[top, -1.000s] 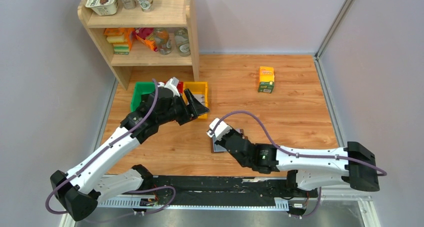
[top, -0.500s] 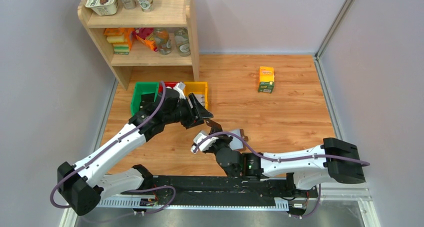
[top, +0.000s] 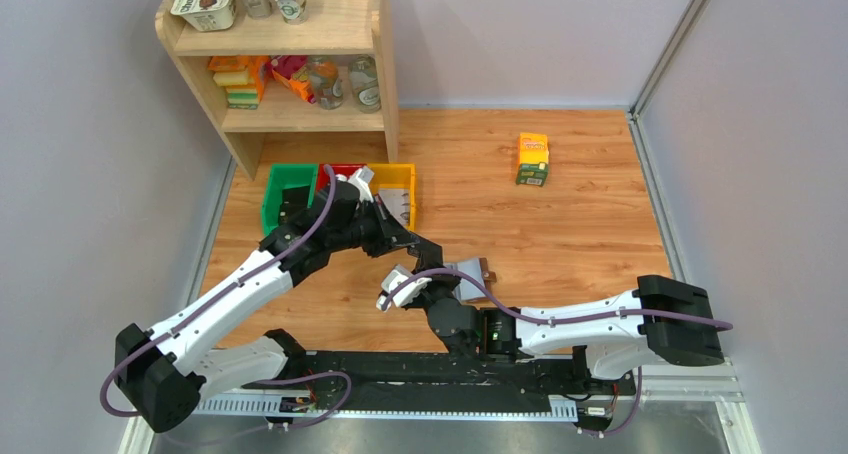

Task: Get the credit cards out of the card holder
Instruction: Place the credit card in the storage box.

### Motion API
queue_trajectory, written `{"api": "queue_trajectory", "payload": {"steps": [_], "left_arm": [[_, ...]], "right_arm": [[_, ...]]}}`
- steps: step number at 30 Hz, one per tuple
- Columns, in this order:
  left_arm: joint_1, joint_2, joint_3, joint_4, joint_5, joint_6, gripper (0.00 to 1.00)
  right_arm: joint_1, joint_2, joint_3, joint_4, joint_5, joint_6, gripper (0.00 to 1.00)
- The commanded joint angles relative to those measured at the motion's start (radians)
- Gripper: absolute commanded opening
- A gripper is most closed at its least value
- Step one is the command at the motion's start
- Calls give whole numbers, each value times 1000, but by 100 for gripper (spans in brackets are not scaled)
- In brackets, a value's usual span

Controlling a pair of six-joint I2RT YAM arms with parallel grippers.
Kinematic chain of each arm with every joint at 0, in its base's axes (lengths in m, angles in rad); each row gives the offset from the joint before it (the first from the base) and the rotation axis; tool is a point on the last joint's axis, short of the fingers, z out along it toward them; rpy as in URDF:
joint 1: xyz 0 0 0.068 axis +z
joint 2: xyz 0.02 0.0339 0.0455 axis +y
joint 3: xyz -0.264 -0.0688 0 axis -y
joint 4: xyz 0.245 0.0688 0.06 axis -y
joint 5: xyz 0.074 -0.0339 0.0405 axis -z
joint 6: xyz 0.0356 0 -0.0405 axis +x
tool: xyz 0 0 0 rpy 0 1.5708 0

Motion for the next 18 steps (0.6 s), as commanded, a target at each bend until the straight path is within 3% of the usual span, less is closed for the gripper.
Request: {"api": "queue_trajectory", "payload": {"steps": [1,5,8,10,13,18], "left_arm": [[3,-41,19,5,-29,122,0],[3,-67,3,26,-56,185,0],[5,-97,-30,75,-74,222,0],[5,-108,-37,103,-84,271,0],[8,-111,-38,111,-102,323,0],[38,-127,-44,114,-131,461,0]], "right_arm": [[6,-9,42,49,21,48,13],[3,-32,40,19,-3,99,25],[-3,-59,36,-20,-40,156,38],[-10,-84,28,-41,-62,200,54],[-26,-135,14,-84,-104,262,59],[-51,-214,-2,-172,-172,370,84]]}}
